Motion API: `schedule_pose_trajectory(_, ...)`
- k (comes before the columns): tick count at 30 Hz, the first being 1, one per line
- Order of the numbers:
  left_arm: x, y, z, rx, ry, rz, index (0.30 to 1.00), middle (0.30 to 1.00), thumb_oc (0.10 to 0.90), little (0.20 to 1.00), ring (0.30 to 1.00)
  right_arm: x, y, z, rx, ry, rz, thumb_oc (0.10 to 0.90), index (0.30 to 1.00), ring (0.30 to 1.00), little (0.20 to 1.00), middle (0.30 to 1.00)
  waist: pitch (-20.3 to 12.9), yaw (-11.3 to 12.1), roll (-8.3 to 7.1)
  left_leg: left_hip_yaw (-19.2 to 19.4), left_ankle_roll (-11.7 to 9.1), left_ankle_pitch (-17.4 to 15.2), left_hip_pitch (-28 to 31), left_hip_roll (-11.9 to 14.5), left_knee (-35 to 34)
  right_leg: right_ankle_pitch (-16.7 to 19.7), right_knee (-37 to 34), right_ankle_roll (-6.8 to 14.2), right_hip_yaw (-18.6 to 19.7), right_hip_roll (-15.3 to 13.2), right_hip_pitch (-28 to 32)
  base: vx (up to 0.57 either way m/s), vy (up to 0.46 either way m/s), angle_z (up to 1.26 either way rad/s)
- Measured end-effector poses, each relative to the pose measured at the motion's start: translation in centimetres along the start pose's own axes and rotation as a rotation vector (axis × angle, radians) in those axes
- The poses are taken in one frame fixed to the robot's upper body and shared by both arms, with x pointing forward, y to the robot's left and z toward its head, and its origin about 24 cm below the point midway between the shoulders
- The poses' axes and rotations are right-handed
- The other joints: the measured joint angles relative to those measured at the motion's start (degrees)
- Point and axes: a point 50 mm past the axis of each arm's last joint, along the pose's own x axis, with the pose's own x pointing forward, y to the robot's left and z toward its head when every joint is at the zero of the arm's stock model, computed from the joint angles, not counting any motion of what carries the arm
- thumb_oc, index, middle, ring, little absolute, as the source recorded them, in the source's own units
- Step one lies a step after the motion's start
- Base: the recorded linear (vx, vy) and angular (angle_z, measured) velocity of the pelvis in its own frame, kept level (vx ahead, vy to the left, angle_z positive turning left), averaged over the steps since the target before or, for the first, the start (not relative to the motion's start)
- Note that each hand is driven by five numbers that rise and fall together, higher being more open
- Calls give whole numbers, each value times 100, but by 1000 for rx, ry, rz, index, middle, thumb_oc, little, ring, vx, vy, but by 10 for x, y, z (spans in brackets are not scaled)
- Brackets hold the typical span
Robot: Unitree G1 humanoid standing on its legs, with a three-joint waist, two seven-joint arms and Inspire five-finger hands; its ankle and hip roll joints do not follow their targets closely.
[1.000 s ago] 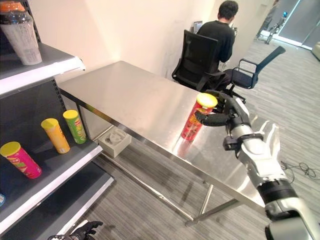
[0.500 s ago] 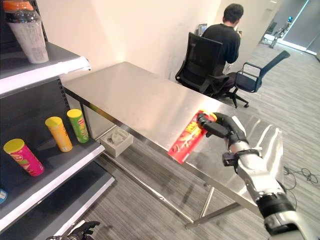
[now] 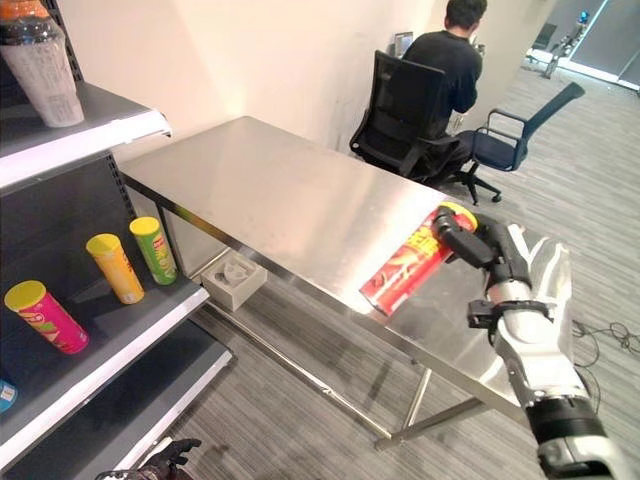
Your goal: Put the goods on the table back onto the shelves and tidy them up.
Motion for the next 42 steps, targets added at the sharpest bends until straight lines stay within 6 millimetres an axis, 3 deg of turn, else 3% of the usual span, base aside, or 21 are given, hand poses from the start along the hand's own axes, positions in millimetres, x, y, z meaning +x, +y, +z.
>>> schedule_pose_trajectory(2,0,1,-1,-10,3,11,900,900,800,900,900,-6,-12,16,-62,-90,-80,400,300,300,300,300,89,-82,48,1,1,0,-1,-1,4,0,0,0,3,0,-2,0,0,0)
schedule_pose_trajectory(5,1,6,2,9,-3,52,900,900,800,900,900,-27,-22,52,-355,-322,-245,400,300,300,300,300,166,-141,175,25,10,-9,25,-9,3,0,0,1,53,-1,-13,2,2,-7)
schedule_pose_trajectory(7,1,7,3,34,-8,68,900,900,800,900,900,-32,-27,62,-521,-406,-357,400,300,300,300,300,164,-162,200,26,16,-12,12,-9,-11,0,-1,1,57,-2,-14,-3,1,-3)
schedule_pose_trajectory(13,0,5,1,100,-9,82,900,900,800,900,900,-40,-34,62,-914,-488,-547,400,300,300,300,300,161,-105,202,20,17,-10,15,-11,3,3,-1,-2,55,-4,-18,0,0,0)
schedule_pose_trajectory(19,0,6,1,143,-14,97,900,900,800,900,900,-51,-38,52,-1098,-502,-588,400,300,300,300,300,160,-107,193,20,16,-11,12,-13,3,3,1,-2,49,-6,-18,0,0,0)
schedule_pose_trajectory(34,0,6,1,141,-13,102,900,900,800,900,900,-53,-39,49,-1075,-484,-625,400,300,300,300,300,134,-96,110,17,14,-8,15,-16,4,6,1,-4,47,-9,-12,0,0,0)
schedule_pose_trajectory(40,-1,7,1,140,-18,116,900,900,800,900,900,-59,-29,40,-887,-437,-663,400,300,300,300,300,125,-97,97,17,15,-8,23,-19,-7,5,0,-4,46,-13,-3,0,0,0)
schedule_pose_trajectory(42,-1,6,2,138,-25,116,900,900,800,900,900,-65,-16,39,-736,-443,-667,400,300,300,300,300,116,-104,113,13,15,-7,20,-30,-4,6,1,-4,48,-25,-1,0,0,0)
